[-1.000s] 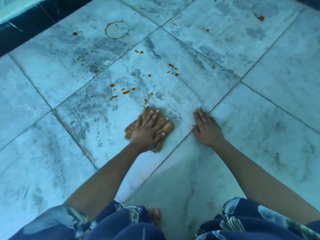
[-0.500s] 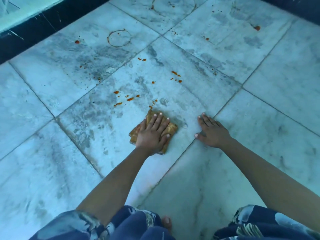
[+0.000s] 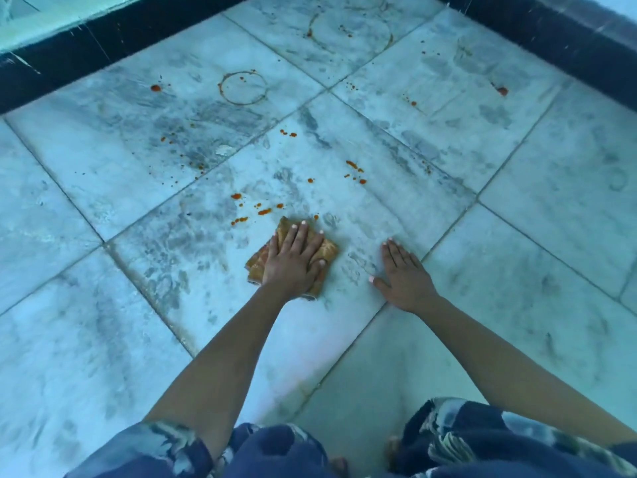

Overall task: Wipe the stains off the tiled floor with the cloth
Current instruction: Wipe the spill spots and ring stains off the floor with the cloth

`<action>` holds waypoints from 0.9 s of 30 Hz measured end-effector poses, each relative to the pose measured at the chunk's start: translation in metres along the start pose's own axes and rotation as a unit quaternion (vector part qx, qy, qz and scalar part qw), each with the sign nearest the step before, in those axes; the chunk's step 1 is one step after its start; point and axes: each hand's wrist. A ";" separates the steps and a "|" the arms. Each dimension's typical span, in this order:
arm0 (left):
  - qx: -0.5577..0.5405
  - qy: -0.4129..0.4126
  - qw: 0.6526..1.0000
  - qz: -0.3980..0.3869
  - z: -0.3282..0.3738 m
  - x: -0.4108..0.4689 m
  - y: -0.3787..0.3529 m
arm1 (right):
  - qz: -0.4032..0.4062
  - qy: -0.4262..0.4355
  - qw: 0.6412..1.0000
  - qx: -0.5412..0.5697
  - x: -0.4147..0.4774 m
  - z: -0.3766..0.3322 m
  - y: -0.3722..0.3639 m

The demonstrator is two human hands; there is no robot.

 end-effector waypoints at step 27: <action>-0.037 -0.074 0.987 0.136 -0.060 0.048 0.013 | 0.173 0.001 0.974 0.144 0.059 -0.026 -0.037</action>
Point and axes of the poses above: each hand's wrist, its own x-axis towards the middle knuckle, its own y-axis out of the back of the hand, z = x × y, and after that the axes turned 14 degrees about -y, right-handed
